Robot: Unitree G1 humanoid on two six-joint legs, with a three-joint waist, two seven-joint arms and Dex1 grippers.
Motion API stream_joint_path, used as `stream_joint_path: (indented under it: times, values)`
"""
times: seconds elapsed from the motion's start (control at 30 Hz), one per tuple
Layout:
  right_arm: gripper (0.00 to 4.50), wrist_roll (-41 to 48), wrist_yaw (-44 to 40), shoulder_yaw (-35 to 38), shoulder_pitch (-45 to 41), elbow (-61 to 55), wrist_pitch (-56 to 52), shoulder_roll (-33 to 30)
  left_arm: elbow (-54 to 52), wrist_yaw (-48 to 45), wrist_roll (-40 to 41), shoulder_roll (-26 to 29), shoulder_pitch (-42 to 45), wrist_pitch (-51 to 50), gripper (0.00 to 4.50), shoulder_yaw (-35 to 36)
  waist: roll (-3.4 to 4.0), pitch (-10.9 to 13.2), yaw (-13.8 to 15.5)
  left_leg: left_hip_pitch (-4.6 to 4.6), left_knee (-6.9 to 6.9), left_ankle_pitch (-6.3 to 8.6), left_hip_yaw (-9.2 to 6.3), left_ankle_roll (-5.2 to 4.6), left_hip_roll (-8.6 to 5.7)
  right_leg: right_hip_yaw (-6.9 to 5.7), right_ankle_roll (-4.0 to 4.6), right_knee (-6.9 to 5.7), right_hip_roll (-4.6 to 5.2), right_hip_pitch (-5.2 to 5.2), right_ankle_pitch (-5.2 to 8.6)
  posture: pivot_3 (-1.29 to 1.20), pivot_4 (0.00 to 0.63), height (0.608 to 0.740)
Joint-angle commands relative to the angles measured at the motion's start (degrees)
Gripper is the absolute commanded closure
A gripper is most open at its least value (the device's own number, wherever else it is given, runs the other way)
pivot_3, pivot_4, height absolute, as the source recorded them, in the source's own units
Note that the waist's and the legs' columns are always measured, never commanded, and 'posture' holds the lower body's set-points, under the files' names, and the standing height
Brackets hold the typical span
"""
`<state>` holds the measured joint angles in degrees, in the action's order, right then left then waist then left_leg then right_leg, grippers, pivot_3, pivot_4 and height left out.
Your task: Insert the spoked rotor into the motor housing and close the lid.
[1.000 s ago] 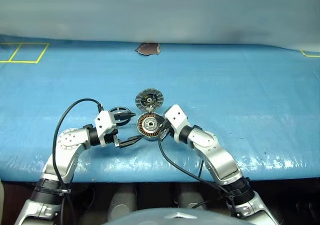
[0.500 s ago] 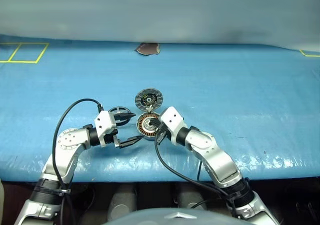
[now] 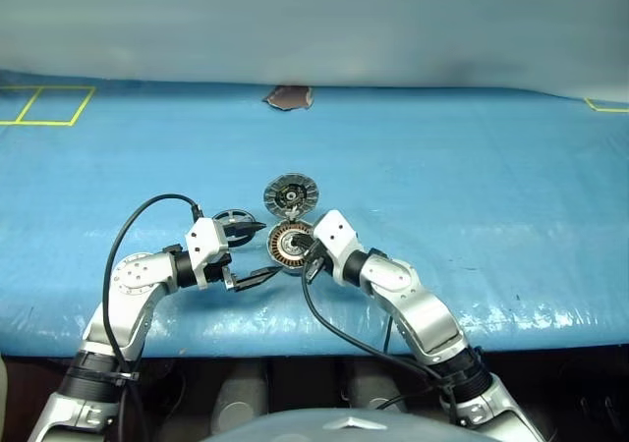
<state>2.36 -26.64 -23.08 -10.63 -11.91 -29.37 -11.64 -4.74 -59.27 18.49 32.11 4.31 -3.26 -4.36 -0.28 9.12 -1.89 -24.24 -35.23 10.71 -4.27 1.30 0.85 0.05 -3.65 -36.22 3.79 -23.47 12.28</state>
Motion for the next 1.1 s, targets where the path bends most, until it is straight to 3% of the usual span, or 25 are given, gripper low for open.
stream_joint_path:
  times: [0.03, 0.17, 1.1]
  values:
    - [4.48, -0.6, 0.5, -0.2, 0.7, 4.1, -3.2, 0.0, -1.1, -0.1, 0.3, 0.5, 0.0, 0.4, 0.00, 0.7, -0.01, 0.0, -0.1, 0.06, 0.00, 0.00, 0.01, 0.00, 0.02, 0.02, 0.01, -0.04, -0.02, 0.03, 0.00, 0.00, 0.150, 0.740]
    - [4.48, 0.6, 0.7, 0.8, 0.9, 5.1, -5.5, 0.9, -1.2, -0.1, 0.4, 0.5, -0.1, 0.3, 0.00, 0.7, 0.00, 0.0, -0.1, 0.52, 0.03, 0.01, 0.04, 0.01, 0.11, 0.04, 0.10, -0.08, -0.07, 0.14, 0.06, 0.00, 0.150, 0.740]
    - [4.48, 1.6, 2.0, -0.9, 2.5, 10.9, -12.0, 2.7, -1.8, 0.3, 0.5, 0.7, -0.9, 0.2, 0.00, 0.9, -0.02, -1.2, -0.2, 0.71, 0.04, 0.05, 0.15, 0.08, 0.36, 0.08, 0.36, -0.35, -0.24, 0.09, 0.18, 0.00, 0.150, 0.740]
